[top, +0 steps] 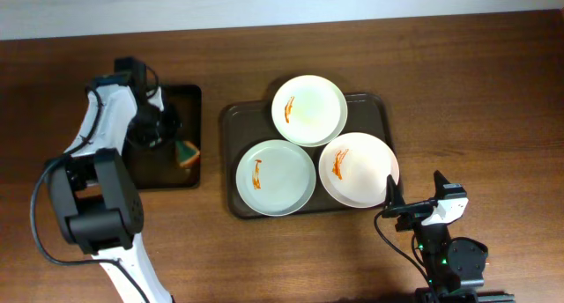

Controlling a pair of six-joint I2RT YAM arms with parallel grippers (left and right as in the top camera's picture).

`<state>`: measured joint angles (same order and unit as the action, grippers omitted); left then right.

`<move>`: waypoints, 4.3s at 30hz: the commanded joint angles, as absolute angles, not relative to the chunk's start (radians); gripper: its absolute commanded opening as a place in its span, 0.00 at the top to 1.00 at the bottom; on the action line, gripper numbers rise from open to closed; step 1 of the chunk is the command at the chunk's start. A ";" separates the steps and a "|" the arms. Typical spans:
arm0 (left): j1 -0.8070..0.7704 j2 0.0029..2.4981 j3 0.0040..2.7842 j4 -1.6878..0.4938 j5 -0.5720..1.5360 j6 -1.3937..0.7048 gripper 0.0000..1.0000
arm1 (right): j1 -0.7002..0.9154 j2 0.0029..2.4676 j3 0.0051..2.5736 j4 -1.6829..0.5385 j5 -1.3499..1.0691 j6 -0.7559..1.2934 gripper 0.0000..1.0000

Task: Clean dirty plates on tray and stack at the side
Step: 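Lift the sponge with the left gripper out of the black tray, then move the sponge with the left gripper onto the lower-left plate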

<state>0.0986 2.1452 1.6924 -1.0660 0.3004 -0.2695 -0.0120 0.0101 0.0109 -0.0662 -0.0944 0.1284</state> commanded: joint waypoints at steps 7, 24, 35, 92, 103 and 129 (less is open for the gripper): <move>0.105 2.085 2.020 -1.156 0.120 -0.264 1.00 | -0.007 0.004 0.006 -0.071 -0.093 0.127 0.02; 0.108 1.850 1.969 -1.094 -0.081 -0.207 1.00 | -0.007 0.004 0.006 -0.071 -0.093 0.127 0.02; 0.106 1.832 1.909 -1.024 0.038 -0.208 1.00 | -0.007 0.004 0.006 -0.071 -0.093 0.127 0.02; -0.048 1.501 1.635 -0.976 0.364 -0.141 1.00 | -0.007 0.004 0.006 -0.071 -0.093 0.127 0.02; -0.482 2.037 1.614 -1.027 0.302 -0.186 1.00 | -0.007 0.004 0.006 -0.071 -0.104 0.226 0.02; -0.321 2.120 2.243 -1.660 0.081 -0.246 0.00 | -0.007 0.004 0.010 0.263 -0.803 0.414 0.02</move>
